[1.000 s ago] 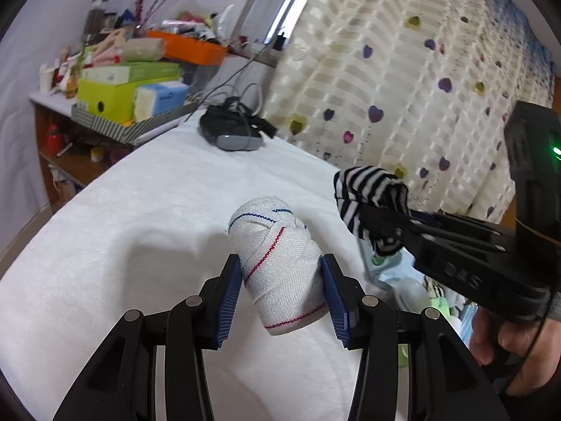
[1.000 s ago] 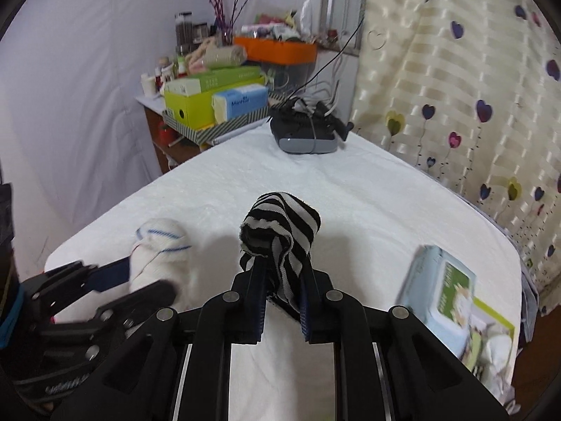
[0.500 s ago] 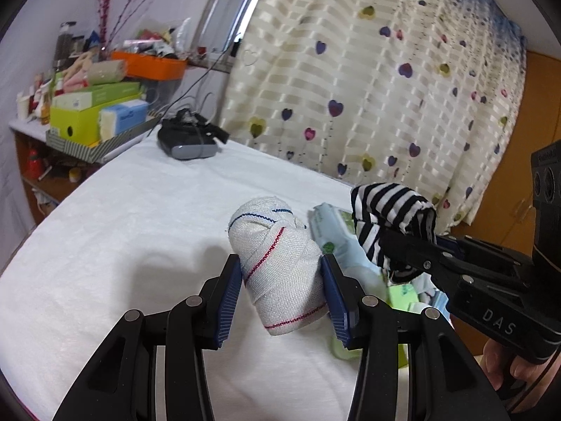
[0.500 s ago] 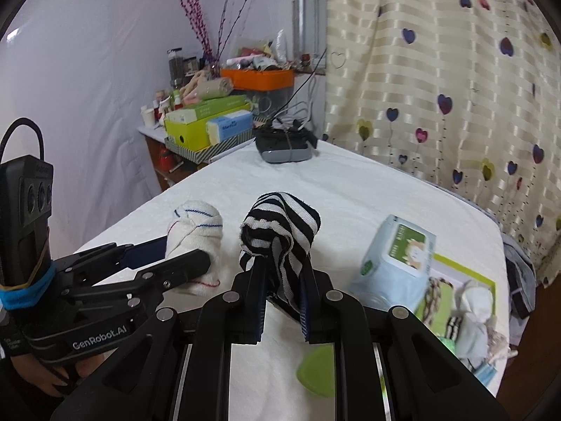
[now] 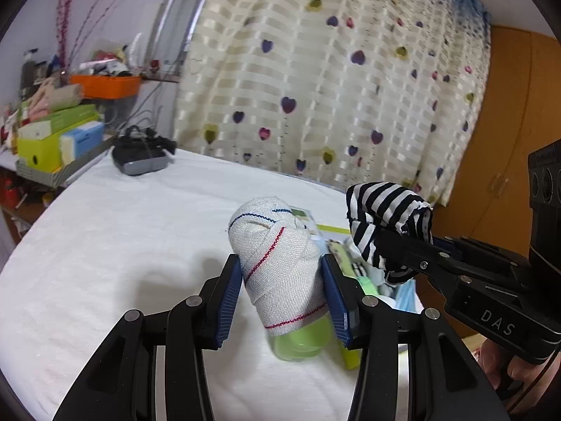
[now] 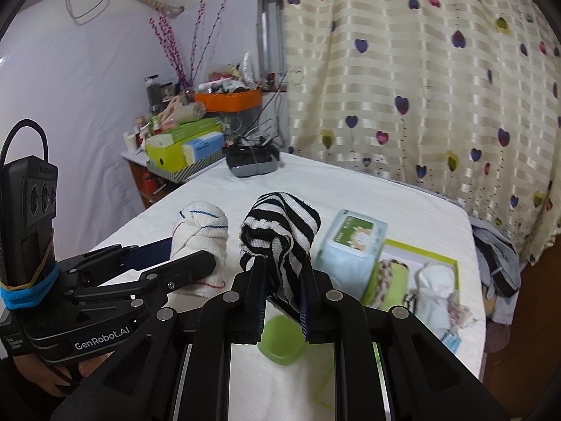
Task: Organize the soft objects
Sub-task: 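Carry the rolled sock and striped sock over the green-rimmed box with both tools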
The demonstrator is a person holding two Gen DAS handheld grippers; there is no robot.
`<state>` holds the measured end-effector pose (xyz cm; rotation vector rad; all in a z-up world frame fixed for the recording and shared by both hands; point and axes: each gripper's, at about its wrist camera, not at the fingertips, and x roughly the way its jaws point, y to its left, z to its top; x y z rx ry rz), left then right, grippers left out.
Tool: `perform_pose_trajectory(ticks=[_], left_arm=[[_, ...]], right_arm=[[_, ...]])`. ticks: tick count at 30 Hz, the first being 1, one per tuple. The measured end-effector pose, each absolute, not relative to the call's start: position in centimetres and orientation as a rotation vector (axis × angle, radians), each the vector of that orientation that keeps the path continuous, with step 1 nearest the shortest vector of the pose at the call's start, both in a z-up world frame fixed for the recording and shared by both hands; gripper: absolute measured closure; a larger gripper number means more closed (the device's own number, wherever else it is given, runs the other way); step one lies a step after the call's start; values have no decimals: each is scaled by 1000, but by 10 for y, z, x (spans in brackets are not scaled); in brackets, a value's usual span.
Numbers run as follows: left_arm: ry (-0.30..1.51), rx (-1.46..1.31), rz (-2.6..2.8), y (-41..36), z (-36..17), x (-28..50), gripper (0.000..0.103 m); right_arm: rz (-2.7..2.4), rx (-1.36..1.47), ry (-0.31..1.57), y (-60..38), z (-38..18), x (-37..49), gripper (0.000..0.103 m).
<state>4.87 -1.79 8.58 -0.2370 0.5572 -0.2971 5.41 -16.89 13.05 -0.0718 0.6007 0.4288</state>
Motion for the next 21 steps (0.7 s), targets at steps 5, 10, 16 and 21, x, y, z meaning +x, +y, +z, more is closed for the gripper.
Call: perform_pose_trajectory(ticks=[5, 10, 16, 21], left_arm=[[561, -211, -334, -43, 88, 46, 58], [566, -186, -374, -68, 89, 44, 58], [573, -161, -407, -90, 88, 43, 58], [584, -144, -429, -105, 85, 42, 58]], right_arm=[[395, -37, 593, -194, 131, 45, 87], [360, 0, 583, -218, 131, 36, 87], [331, 31, 579, -240, 130, 31, 87], [314, 51, 582, -253, 127, 29, 87]])
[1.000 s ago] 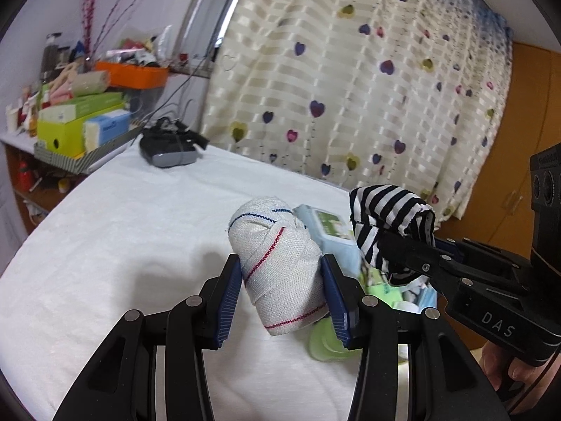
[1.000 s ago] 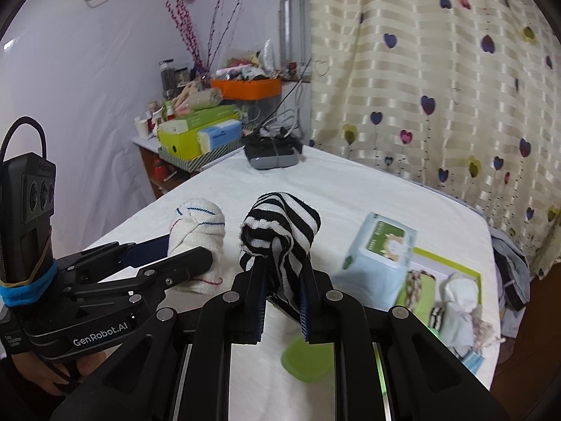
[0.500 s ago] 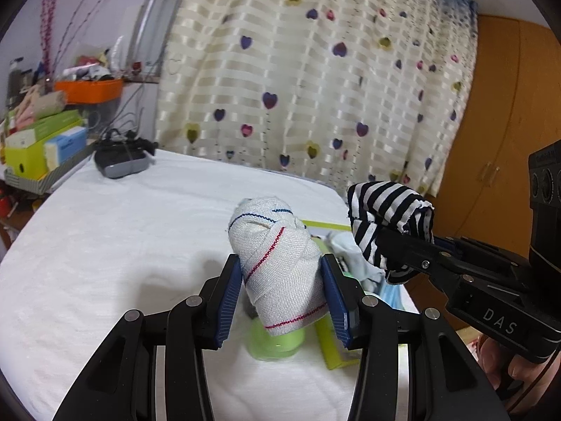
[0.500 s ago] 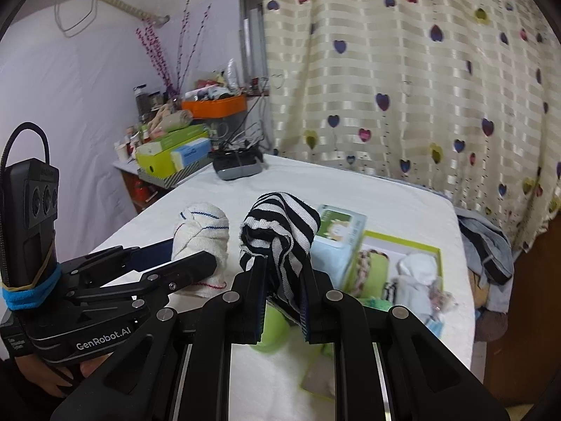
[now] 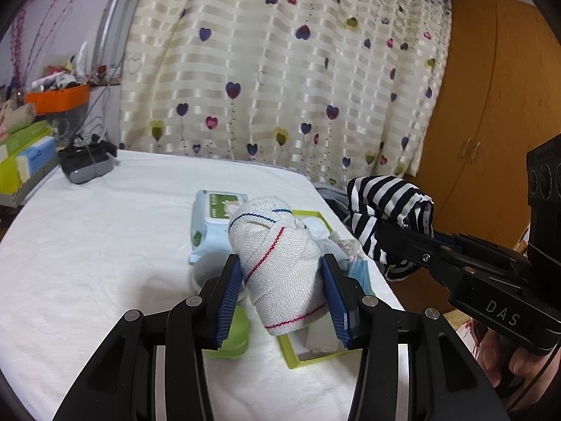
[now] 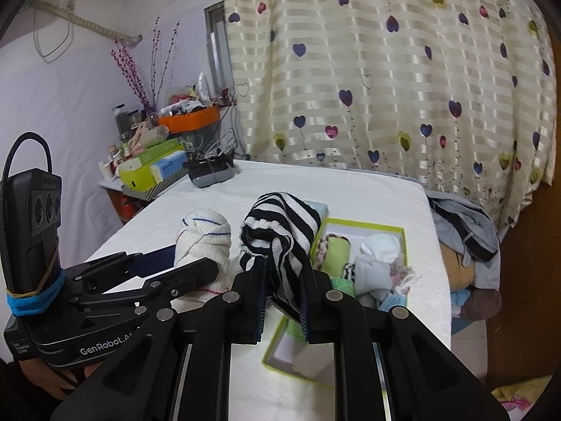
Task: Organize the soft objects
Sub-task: 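Carry the rolled sock and striped sock over the green-rimmed box with both tools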
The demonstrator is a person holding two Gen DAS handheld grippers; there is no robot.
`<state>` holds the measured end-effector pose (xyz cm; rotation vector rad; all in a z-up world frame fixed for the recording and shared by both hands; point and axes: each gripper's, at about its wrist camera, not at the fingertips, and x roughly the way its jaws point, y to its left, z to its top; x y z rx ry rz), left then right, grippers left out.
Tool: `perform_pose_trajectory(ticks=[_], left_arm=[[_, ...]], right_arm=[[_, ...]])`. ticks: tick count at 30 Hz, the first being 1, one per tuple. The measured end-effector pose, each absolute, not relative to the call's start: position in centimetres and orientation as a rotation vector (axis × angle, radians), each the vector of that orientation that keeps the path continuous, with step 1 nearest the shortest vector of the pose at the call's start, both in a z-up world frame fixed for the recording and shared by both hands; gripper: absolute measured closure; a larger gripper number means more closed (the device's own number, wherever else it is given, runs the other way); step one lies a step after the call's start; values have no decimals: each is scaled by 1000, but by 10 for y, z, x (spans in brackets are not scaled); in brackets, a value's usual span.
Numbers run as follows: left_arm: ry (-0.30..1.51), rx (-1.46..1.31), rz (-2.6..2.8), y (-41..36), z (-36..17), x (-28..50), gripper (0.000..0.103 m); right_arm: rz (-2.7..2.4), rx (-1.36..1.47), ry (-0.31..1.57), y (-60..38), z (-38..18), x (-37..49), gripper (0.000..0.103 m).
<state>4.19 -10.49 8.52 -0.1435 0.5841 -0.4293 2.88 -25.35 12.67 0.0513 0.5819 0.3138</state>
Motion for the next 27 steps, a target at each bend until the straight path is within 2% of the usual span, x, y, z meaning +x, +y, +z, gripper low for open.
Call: perform_pose_trajectory(ticks=[13, 27], left_arm=[[650, -120, -509, -143, 63, 49, 58], [797, -85, -603, -183, 15, 59, 58]], right_arm=[[246, 111, 625, -297, 106, 26, 87], [189, 164, 815, -330, 33, 38, 87]])
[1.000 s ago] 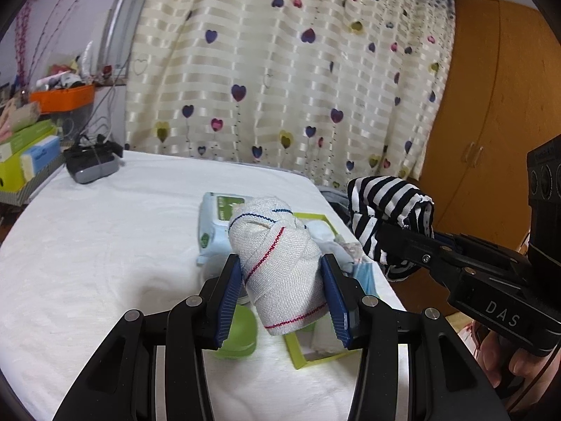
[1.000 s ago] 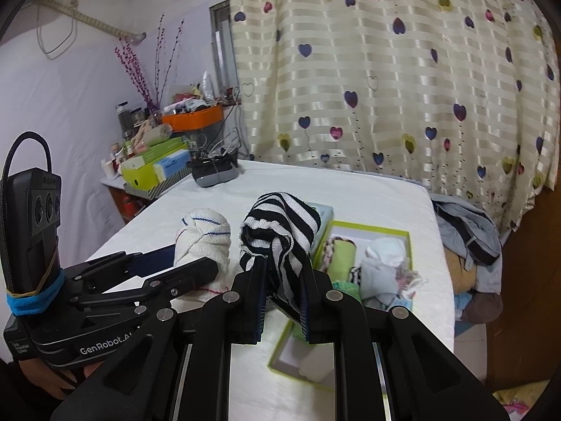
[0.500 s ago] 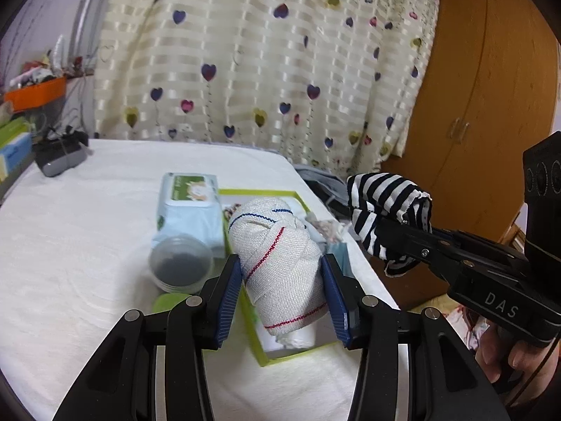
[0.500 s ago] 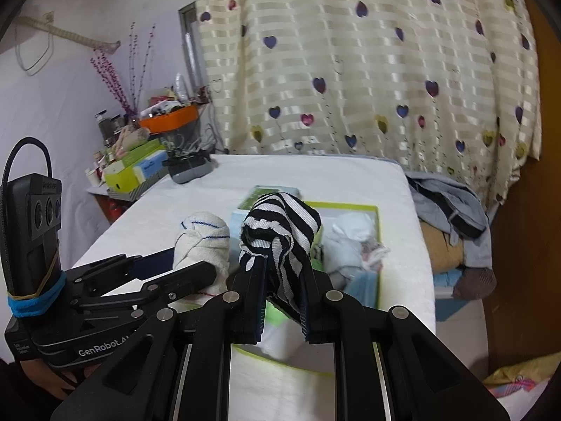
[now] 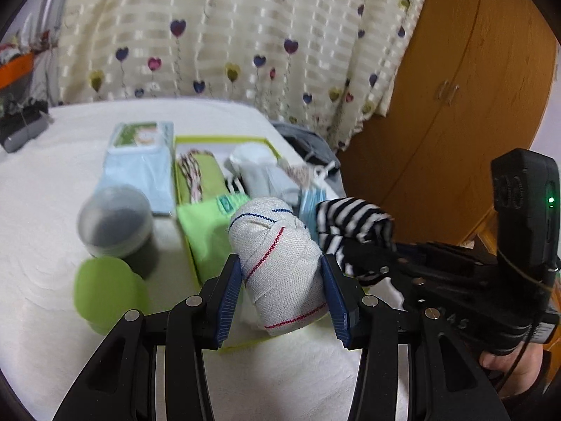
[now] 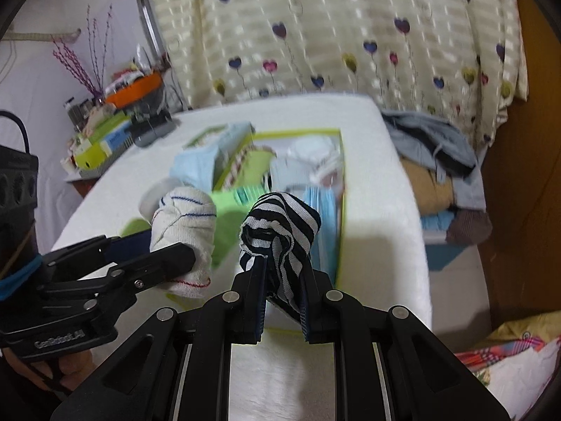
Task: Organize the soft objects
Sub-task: 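Carry the rolled sock and striped sock over the green-rimmed box with both tools, then open both tools to drop the rolled sock and striped sock into the box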
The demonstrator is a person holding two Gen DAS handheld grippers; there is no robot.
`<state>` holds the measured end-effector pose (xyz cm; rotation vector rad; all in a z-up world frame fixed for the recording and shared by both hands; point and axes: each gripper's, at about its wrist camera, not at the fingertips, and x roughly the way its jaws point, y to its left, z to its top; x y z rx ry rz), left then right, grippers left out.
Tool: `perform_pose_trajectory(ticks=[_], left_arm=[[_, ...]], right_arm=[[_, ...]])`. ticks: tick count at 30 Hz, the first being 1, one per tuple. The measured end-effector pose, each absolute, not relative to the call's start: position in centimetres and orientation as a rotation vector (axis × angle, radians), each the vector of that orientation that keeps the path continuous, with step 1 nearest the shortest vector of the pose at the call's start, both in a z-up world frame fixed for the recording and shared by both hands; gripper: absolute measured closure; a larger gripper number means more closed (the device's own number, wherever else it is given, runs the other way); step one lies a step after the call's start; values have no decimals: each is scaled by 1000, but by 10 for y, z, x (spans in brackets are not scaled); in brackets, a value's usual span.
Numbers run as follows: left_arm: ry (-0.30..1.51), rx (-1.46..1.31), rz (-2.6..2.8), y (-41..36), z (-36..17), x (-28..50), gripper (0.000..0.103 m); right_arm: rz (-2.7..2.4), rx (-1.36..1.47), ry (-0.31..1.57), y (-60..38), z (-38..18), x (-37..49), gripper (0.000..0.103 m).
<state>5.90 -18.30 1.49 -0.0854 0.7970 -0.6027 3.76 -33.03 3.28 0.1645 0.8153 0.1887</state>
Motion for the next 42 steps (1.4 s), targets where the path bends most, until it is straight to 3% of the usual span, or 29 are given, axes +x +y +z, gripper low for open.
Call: perform_pose_trajectory(ticks=[8, 20, 23, 27, 42], left_arm=[[873, -94, -598, -184, -7, 73, 58], [858, -98, -568, -187, -8, 96, 58], [856, -95, -570, -188, -7, 96, 58], [848, -91, -587, -187, -4, 90, 58], [787, -94, -588, -176, 9, 73, 58]], right_arm=[[196, 159, 917, -327, -2, 51, 87], [189, 188, 911, -329, -5, 77, 86], [189, 169, 907, -327, -3, 72, 79], [178, 134, 900, -324, 1, 62, 60], [161, 117, 845, -325, 20, 42, 60]])
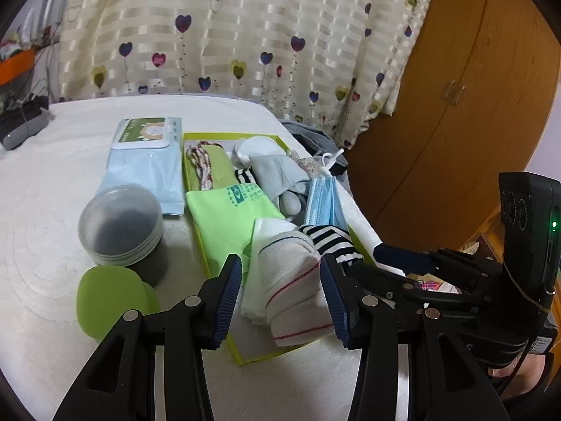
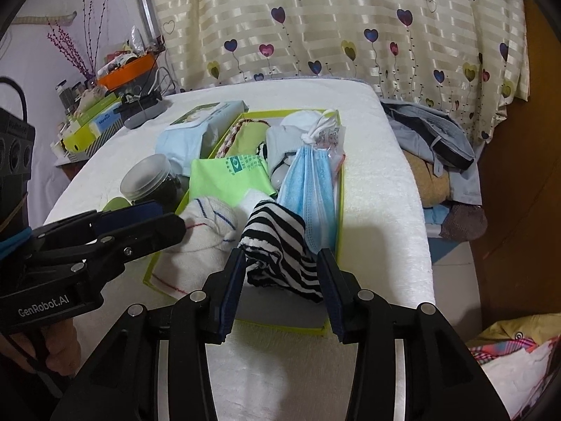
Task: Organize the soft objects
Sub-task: 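Open both tools to drop the rolled sock and striped sock into the box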
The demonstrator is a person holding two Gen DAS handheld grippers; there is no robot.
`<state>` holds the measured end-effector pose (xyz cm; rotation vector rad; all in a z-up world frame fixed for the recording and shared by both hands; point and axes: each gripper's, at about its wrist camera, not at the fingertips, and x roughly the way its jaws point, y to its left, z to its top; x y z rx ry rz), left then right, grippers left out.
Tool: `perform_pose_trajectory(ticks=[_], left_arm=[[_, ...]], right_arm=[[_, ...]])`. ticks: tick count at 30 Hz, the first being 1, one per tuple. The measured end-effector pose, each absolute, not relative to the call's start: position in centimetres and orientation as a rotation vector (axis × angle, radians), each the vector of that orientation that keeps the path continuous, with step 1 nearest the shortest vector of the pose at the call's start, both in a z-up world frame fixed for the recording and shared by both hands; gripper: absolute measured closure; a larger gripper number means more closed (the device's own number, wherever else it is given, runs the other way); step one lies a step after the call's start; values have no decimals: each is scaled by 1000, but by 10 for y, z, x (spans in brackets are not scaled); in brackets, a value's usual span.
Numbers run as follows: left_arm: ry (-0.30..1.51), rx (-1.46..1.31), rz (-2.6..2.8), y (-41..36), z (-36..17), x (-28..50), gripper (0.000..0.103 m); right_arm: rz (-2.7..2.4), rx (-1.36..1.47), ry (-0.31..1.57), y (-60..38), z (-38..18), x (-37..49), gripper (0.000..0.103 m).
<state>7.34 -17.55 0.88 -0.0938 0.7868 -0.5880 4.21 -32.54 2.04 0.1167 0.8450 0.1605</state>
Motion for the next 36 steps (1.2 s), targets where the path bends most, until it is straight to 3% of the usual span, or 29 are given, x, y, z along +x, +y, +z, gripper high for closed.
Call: perform_pose_trajectory(ticks=[19, 36], left_arm=[[821, -60, -586, -170, 2, 63, 58], [718, -29, -539, -151, 28, 20, 58]], right_arm=[[197, 126, 794, -315, 33, 28, 60], [136, 99, 769, -300, 43, -6, 59]])
